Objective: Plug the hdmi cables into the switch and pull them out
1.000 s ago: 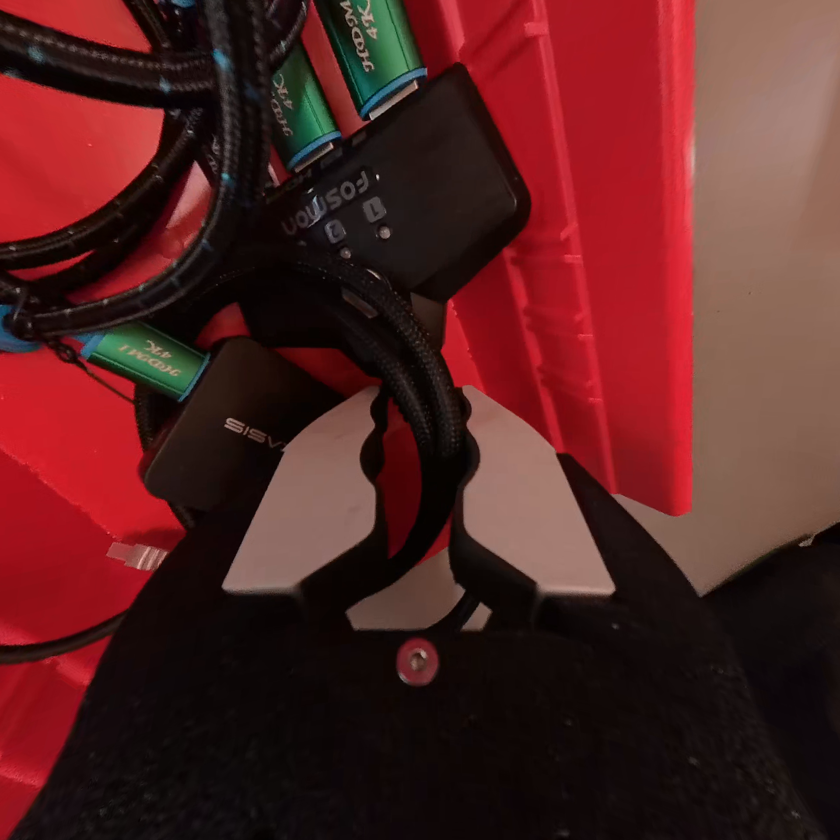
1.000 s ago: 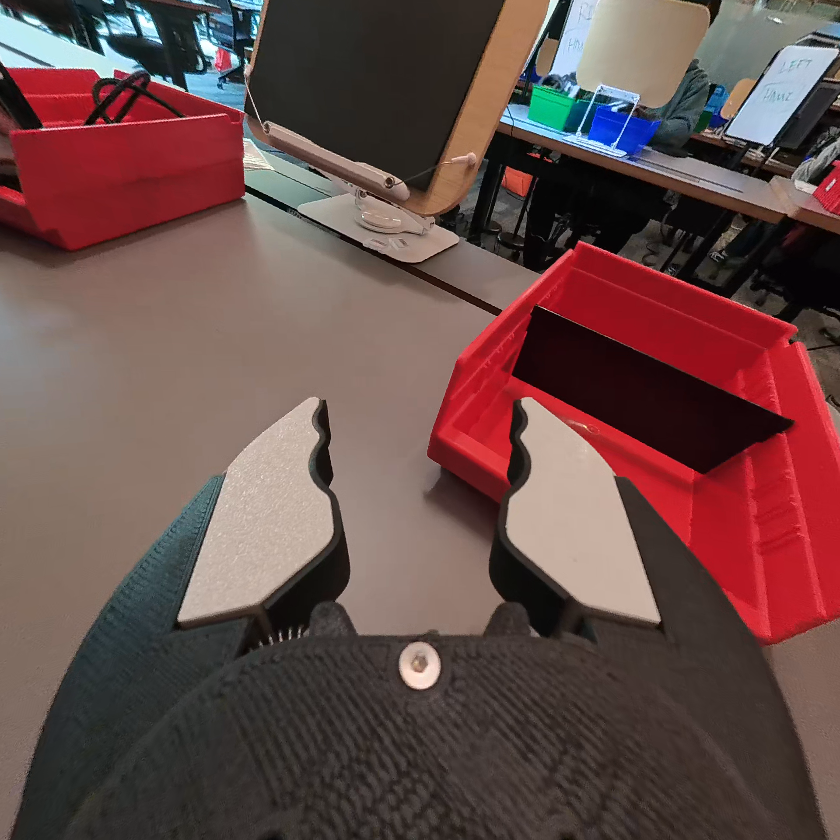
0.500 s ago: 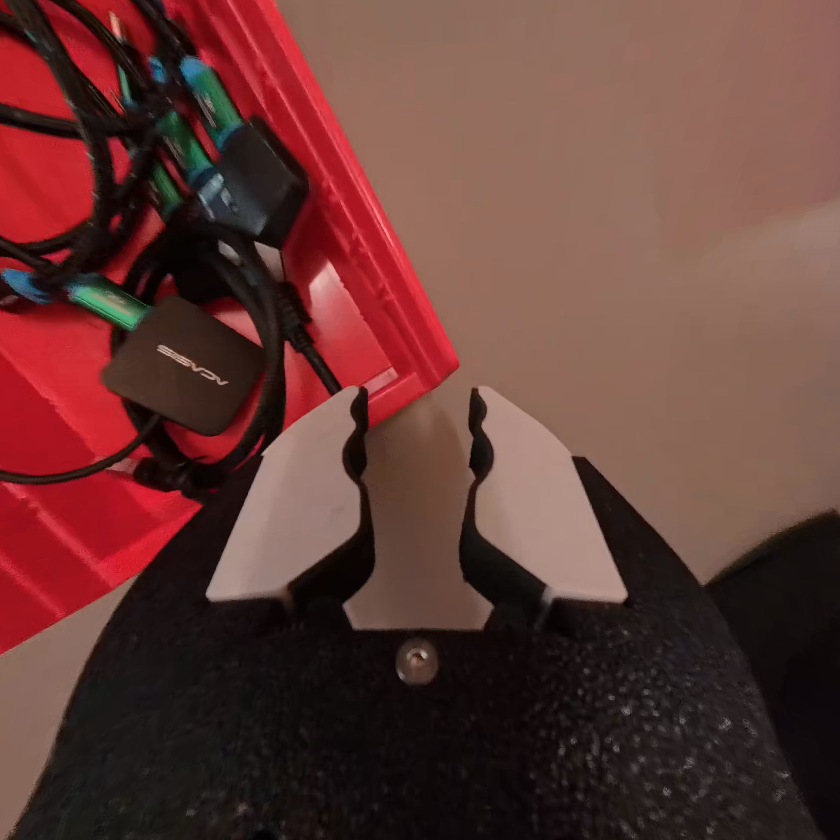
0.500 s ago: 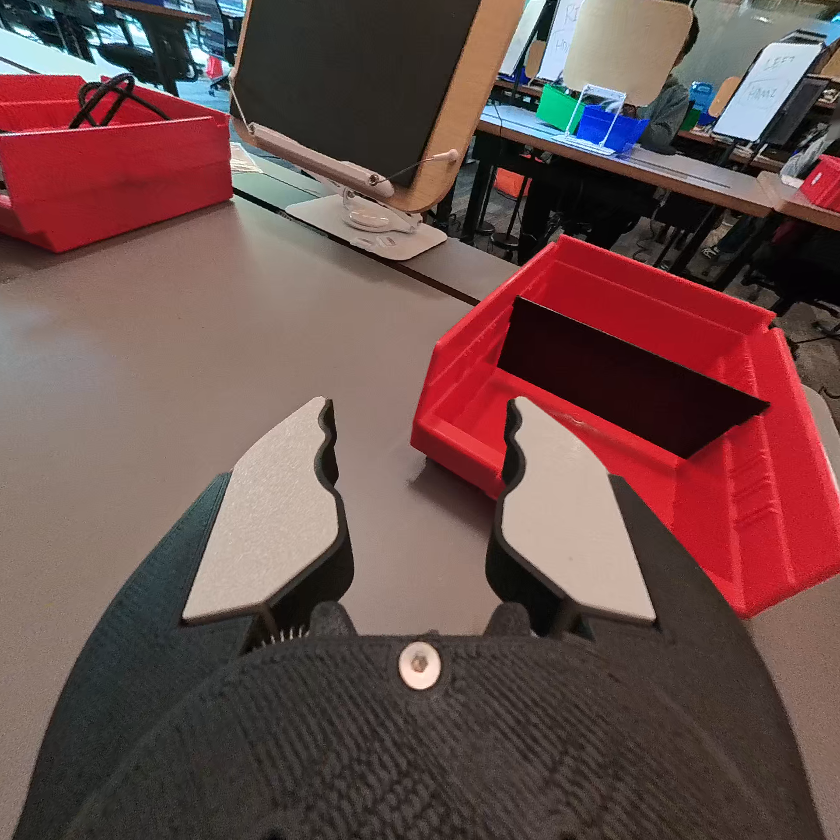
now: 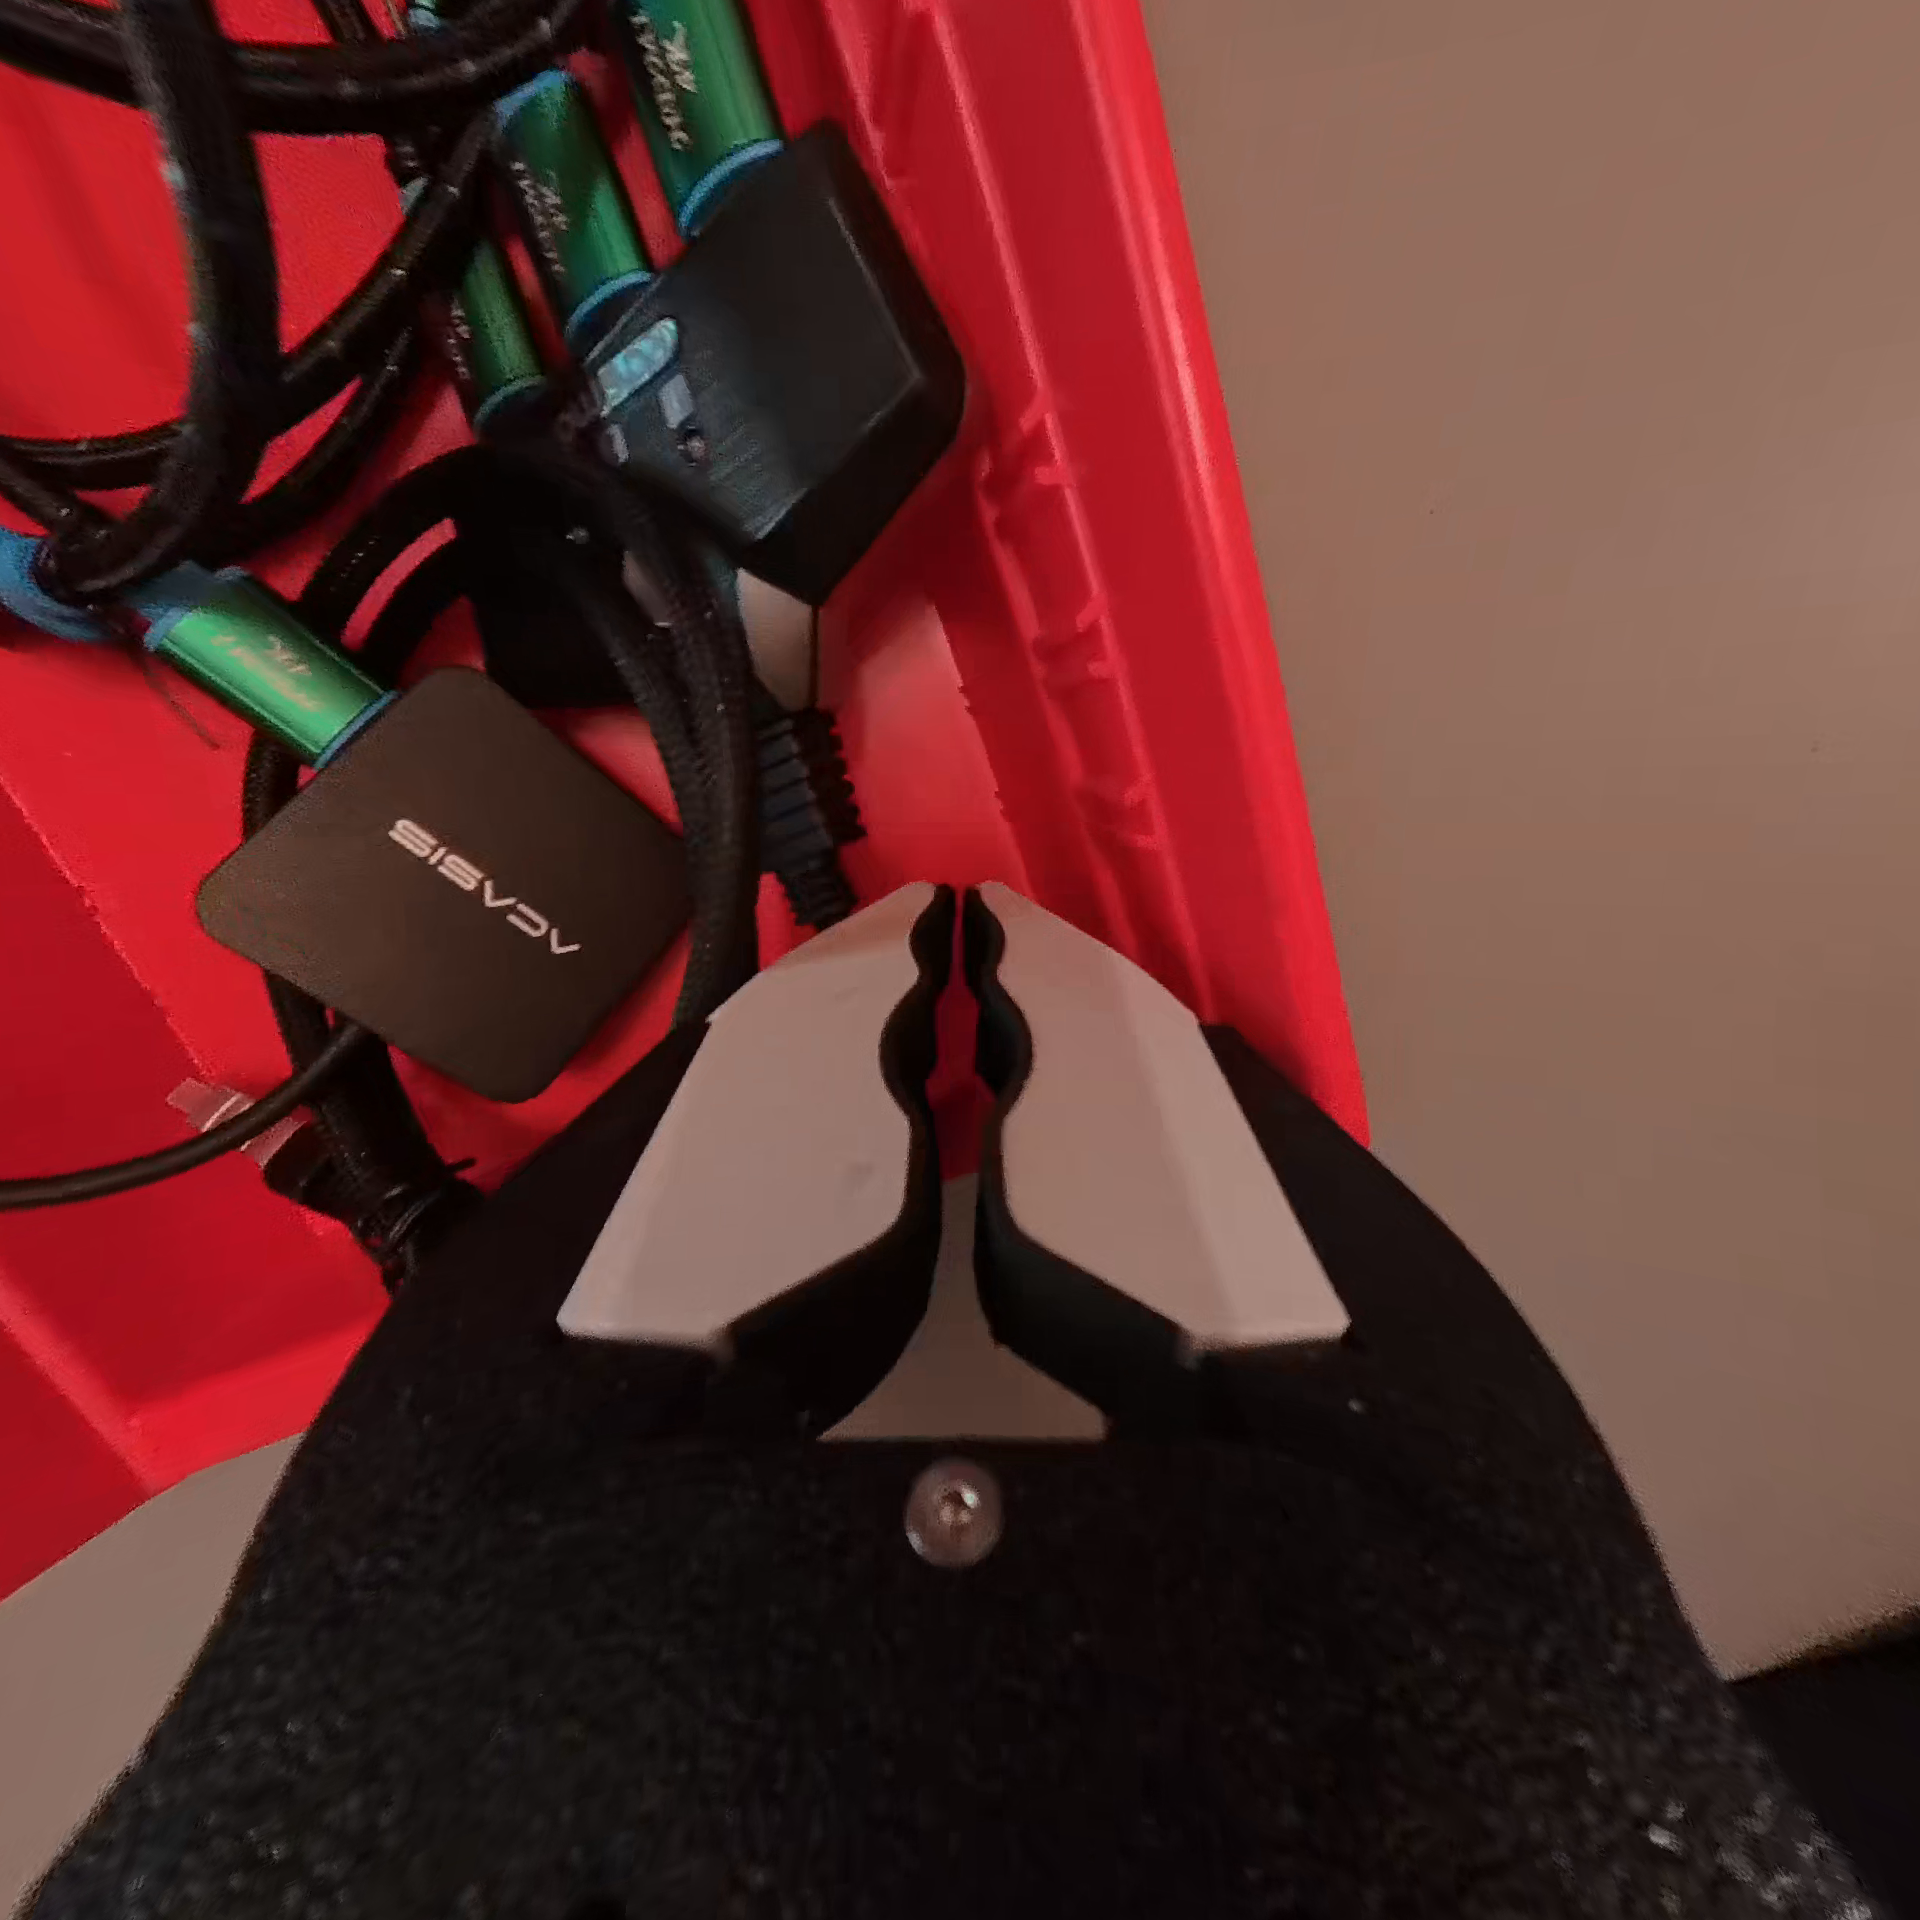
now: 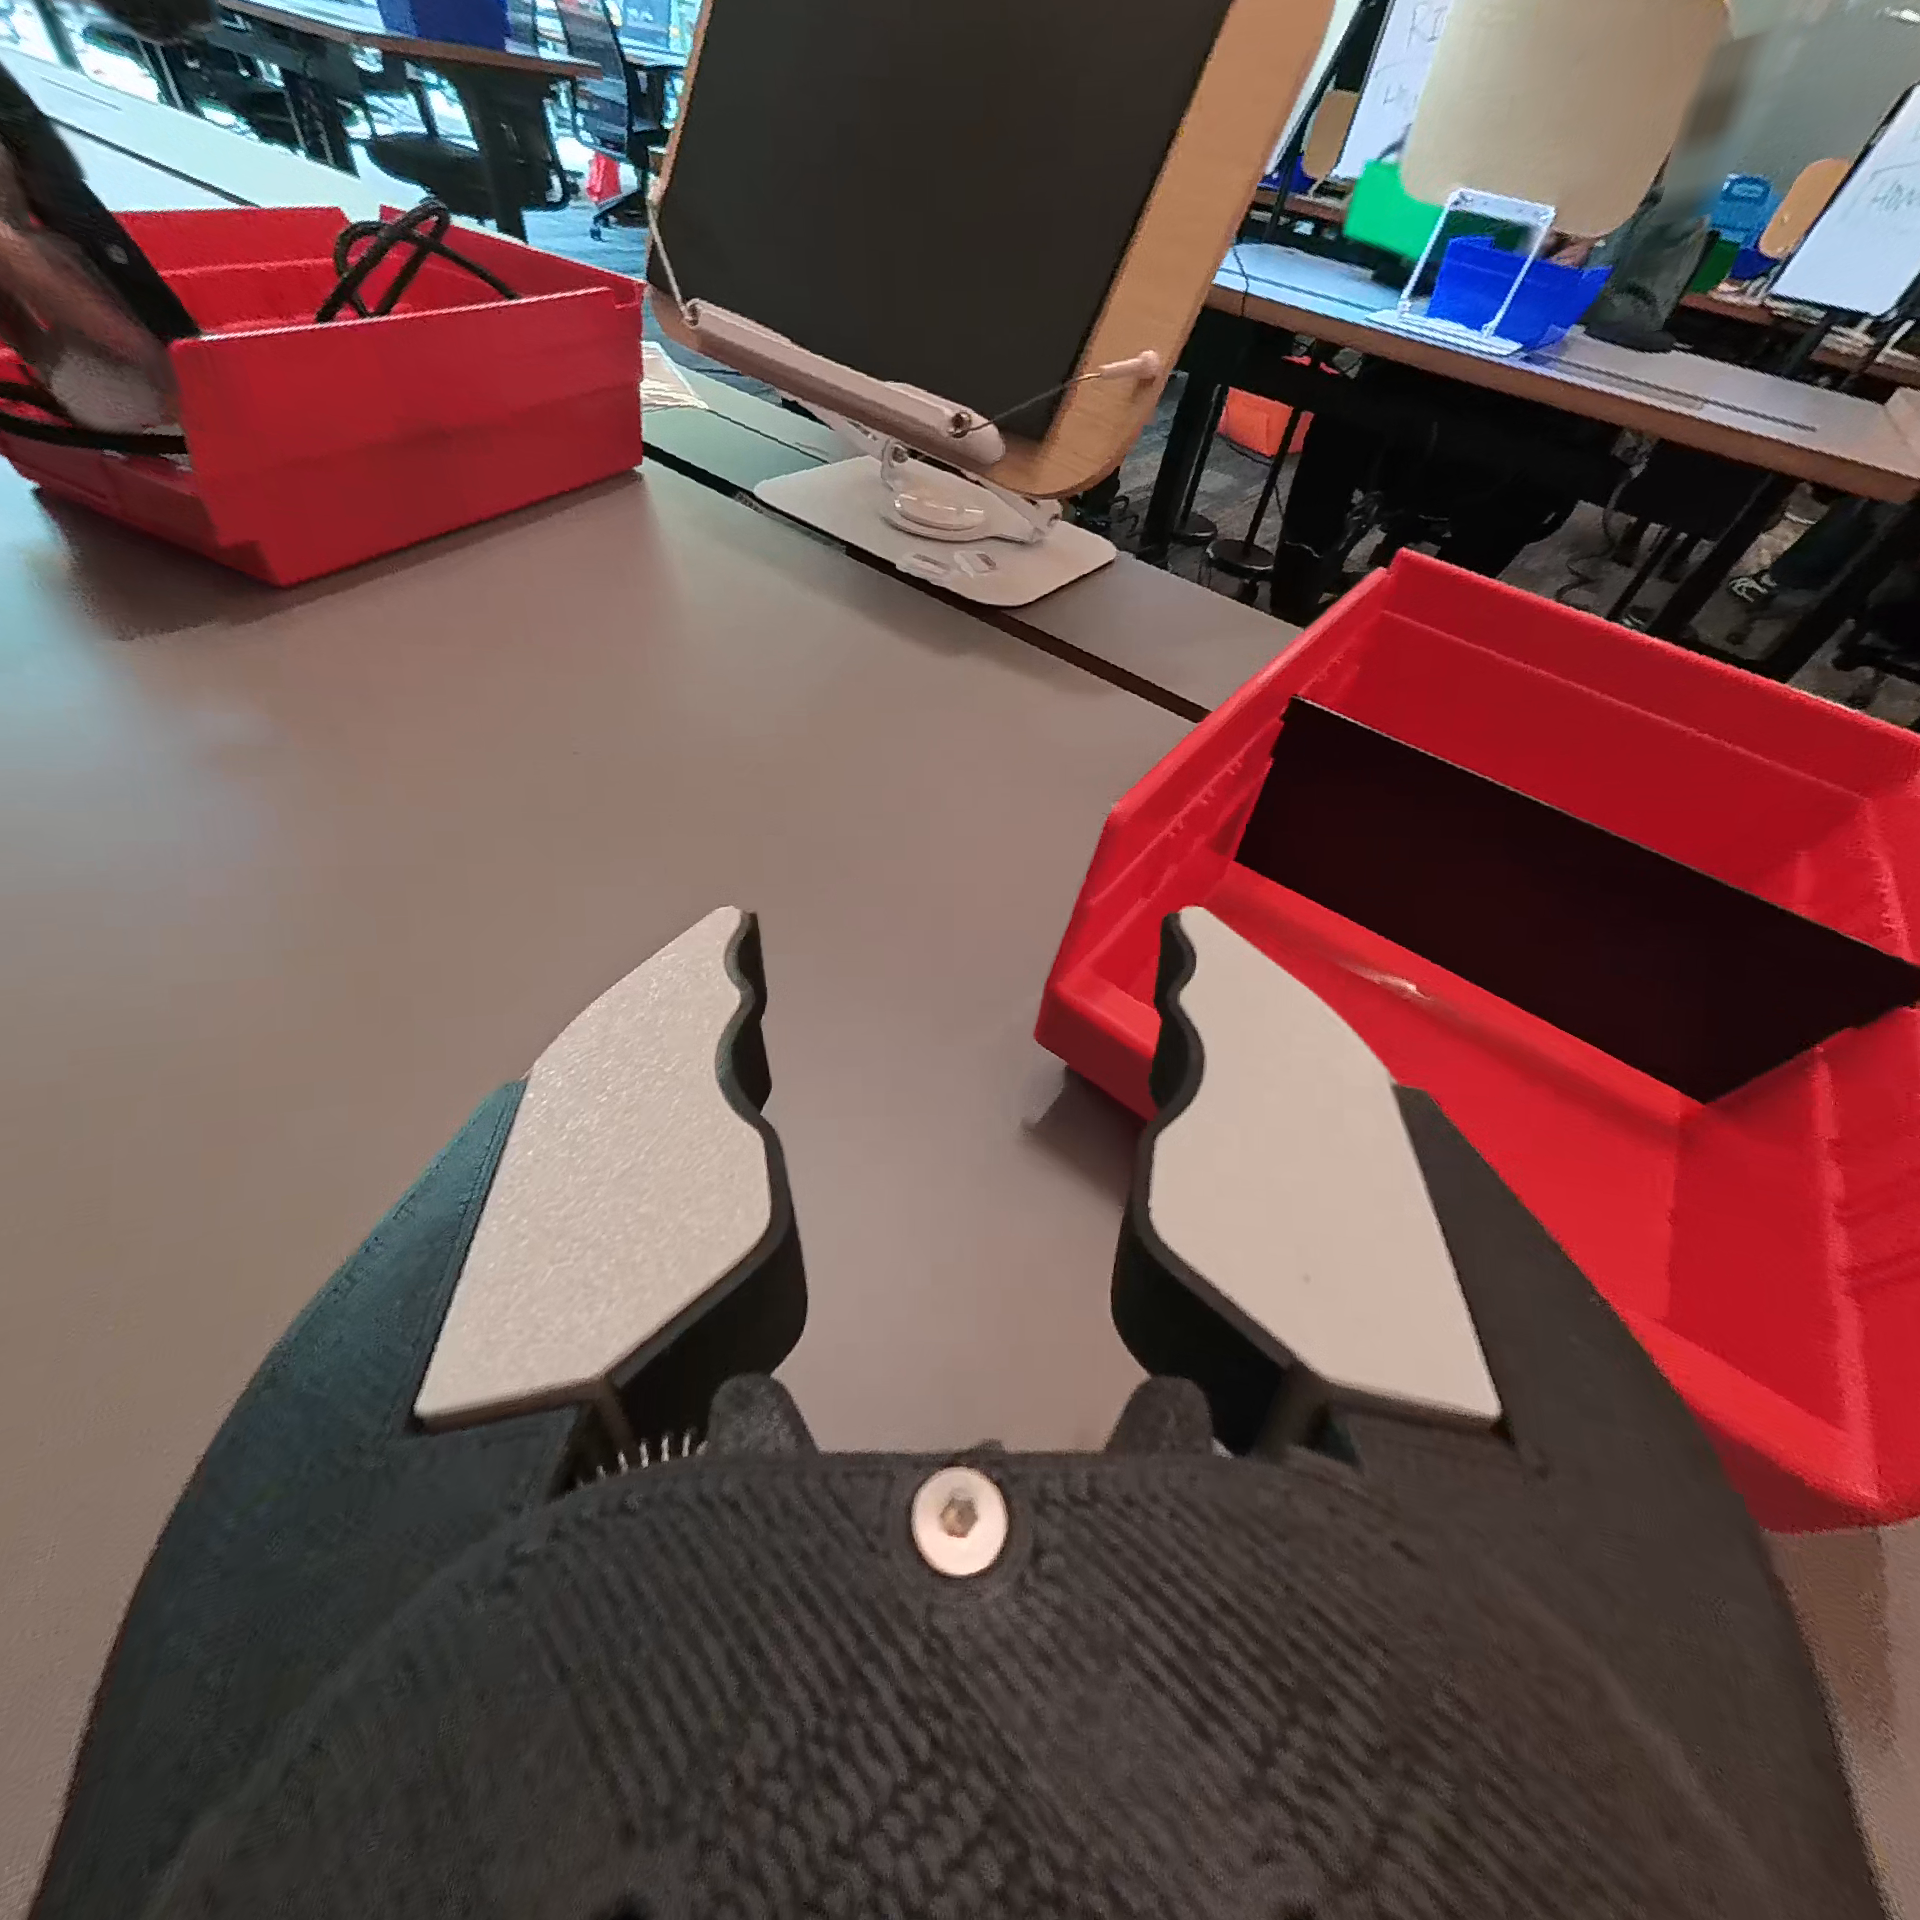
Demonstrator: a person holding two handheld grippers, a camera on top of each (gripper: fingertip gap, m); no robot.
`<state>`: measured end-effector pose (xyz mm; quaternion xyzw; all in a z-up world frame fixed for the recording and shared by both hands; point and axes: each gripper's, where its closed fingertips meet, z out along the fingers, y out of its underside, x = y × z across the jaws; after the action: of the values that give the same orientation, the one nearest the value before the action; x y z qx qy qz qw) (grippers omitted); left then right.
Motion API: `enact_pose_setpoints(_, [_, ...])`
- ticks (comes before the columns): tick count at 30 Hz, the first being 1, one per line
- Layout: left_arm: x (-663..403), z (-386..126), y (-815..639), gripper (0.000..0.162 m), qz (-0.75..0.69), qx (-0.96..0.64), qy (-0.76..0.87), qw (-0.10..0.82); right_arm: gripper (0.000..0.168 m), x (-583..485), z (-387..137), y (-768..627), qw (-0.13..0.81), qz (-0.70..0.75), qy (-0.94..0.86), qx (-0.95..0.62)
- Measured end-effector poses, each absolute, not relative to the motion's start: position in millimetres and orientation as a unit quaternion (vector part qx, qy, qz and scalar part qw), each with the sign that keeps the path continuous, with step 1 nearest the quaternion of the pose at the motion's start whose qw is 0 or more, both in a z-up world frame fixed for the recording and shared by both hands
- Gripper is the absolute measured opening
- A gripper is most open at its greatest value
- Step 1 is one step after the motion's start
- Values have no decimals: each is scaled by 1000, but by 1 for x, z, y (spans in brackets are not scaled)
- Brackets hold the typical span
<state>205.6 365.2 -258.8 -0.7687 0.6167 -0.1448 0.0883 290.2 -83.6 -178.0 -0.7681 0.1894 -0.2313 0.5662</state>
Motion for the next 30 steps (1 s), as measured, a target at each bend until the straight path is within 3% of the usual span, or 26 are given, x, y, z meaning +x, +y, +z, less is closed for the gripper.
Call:
enact_pose_setpoints(1, [206,-261,364,1,-133,-766,622,94,73,288,-179,-82,564,-230,185,-771])
enact_pose_setpoints(7, [214,-265,365,0,-130,-766,625,83,73,284,-182,-78,561,-223,175,-777])
enact_pose_setpoints(10, [214,-248,363,20,-179,-777,598,84,73,282,-182,-78,559,-221,173,-780])
enact_pose_setpoints(17, [191,-228,374,25,-183,-794,572,93,72,286,-184,-80,562,-214,188,-777])
enact_pose_setpoints(20, [195,-216,381,30,-177,-793,565,144,72,284,-185,-79,554,-220,179,-783])
enact_pose_setpoints(24, [196,-224,365,42,-183,-800,565,92,72,284,-187,-80,550,-218,180,-786])
enact_pose_setpoints(26, [201,-220,356,34,-209,-794,563,94,72,284,-186,-82,550,-221,180,-785])
enact_pose_setpoints(29, [193,-229,365,40,-187,-804,556,94,72,286,-186,-86,549,-223,185,-784])
enact_pose_setpoints(30, [189,-233,367,33,-183,-811,550,85,72,286,-186,-86,549,-220,188,-784])
